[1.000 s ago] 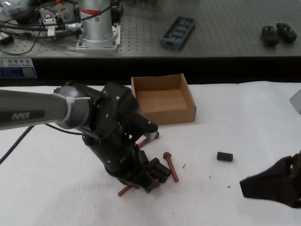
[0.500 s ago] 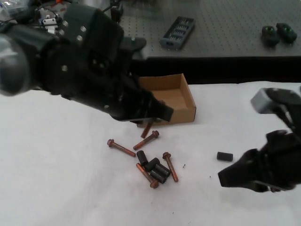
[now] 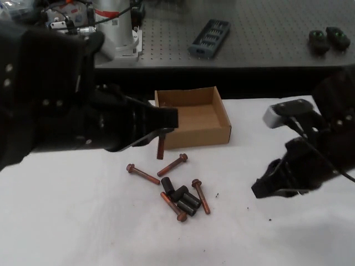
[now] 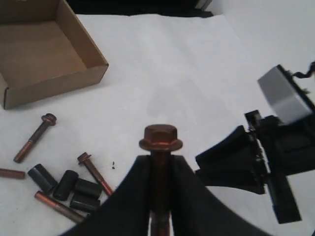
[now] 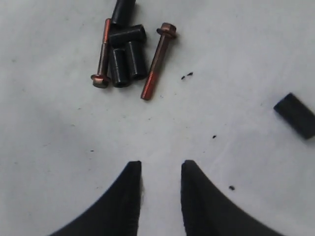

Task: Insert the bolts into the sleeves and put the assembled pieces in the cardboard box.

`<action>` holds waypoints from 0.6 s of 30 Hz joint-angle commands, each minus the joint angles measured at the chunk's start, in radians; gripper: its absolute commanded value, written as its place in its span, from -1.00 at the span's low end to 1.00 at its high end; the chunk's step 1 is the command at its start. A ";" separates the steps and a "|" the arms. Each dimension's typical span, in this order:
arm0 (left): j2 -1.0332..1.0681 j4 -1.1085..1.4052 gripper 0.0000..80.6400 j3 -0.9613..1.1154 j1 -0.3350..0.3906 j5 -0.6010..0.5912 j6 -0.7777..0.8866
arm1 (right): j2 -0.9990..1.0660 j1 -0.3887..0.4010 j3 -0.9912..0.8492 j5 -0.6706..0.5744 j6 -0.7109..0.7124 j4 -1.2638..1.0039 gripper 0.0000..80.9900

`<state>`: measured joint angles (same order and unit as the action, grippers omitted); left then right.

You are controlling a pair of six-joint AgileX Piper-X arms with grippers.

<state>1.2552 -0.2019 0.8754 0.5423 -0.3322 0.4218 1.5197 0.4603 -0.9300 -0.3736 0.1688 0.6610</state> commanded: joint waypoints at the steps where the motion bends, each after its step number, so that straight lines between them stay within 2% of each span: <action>1: -0.042 0.048 -0.99 -0.029 -0.002 -0.029 0.044 | 0.069 -0.018 -0.070 0.006 0.139 0.030 -0.43; 7: -0.045 0.099 -0.99 -0.029 -0.002 -0.070 0.073 | 0.209 -0.041 -0.186 0.098 0.293 0.095 -0.43; 18: -0.064 0.159 -0.99 -0.029 -0.002 -0.104 0.100 | 0.315 -0.095 -0.287 0.140 0.434 0.083 -0.43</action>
<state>1.2044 -0.0642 0.8419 0.5423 -0.4253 0.5026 1.8207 0.3753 -1.1946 -0.2379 0.5512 0.7457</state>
